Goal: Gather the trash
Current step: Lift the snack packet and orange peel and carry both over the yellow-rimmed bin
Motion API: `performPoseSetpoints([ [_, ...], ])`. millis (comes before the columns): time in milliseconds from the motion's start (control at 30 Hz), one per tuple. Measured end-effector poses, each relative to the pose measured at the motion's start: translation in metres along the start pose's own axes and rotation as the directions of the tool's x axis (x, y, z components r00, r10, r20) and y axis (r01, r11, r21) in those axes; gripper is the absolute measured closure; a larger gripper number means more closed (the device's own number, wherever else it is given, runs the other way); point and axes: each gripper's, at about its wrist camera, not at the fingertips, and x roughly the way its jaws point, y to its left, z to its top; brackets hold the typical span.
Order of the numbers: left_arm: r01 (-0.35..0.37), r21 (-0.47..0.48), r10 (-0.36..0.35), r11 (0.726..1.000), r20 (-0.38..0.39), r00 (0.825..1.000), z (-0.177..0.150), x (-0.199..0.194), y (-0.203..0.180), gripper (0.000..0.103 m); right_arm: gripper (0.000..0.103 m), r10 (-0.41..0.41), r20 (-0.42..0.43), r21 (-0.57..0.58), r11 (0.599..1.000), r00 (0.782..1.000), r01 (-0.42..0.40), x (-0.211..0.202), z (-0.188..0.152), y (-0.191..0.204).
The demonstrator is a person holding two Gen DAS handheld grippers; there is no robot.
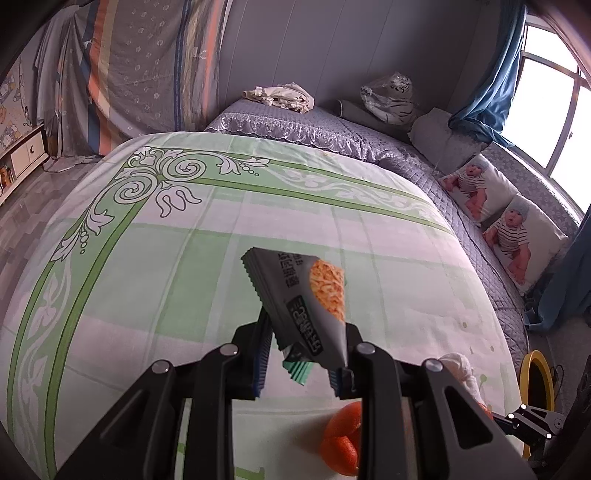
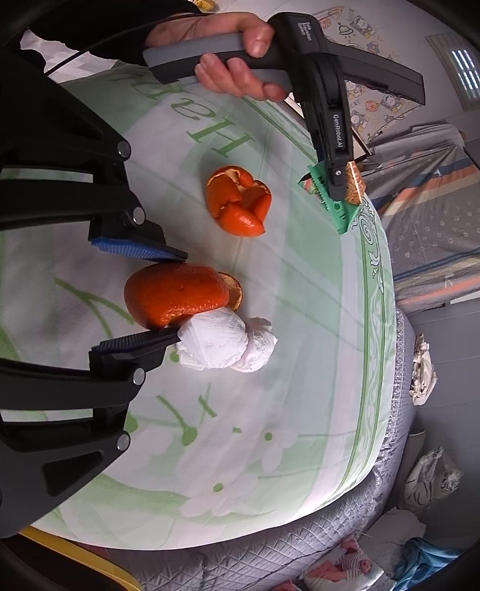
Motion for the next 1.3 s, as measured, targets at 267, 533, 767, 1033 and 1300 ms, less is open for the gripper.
performPoseSetpoints([
  [267, 0.016, 0.004, -0.016, 1.000, 0.010, 1.000, 0.001, -0.011, -0.008, 0.079, 0.067, -0.018, 0.003, -0.007, 1.000, 1.000, 0.018, -0.014, -0.018, -0.003],
  [533, 0.029, 0.019, -0.030, 0.999, 0.020, 0.999, 0.001, -0.021, -0.016, 0.079, 0.066, -0.025, -0.012, 0.006, 1.000, 1.000, 0.025, -0.021, -0.034, -0.007],
  [767, 0.034, 0.032, -0.036, 0.999, 0.041, 0.999, 0.002, -0.031, -0.022, 0.079, 0.075, -0.049, 0.035, 0.018, 0.999, 0.998, 0.048, -0.038, -0.038, -0.011],
  [1033, 0.045, 0.054, -0.048, 0.998, 0.072, 0.996, 0.005, -0.047, -0.037, 0.079, 0.078, -0.048, 0.114, 0.046, 0.998, 0.992, 0.043, -0.070, -0.031, -0.019],
  [1300, 0.092, 0.120, -0.108, 0.989, 0.136, 0.985, 0.007, -0.082, -0.079, 0.079, 0.079, -0.106, 0.285, 0.088, 0.993, 0.953, 0.084, -0.140, -0.013, -0.035],
])
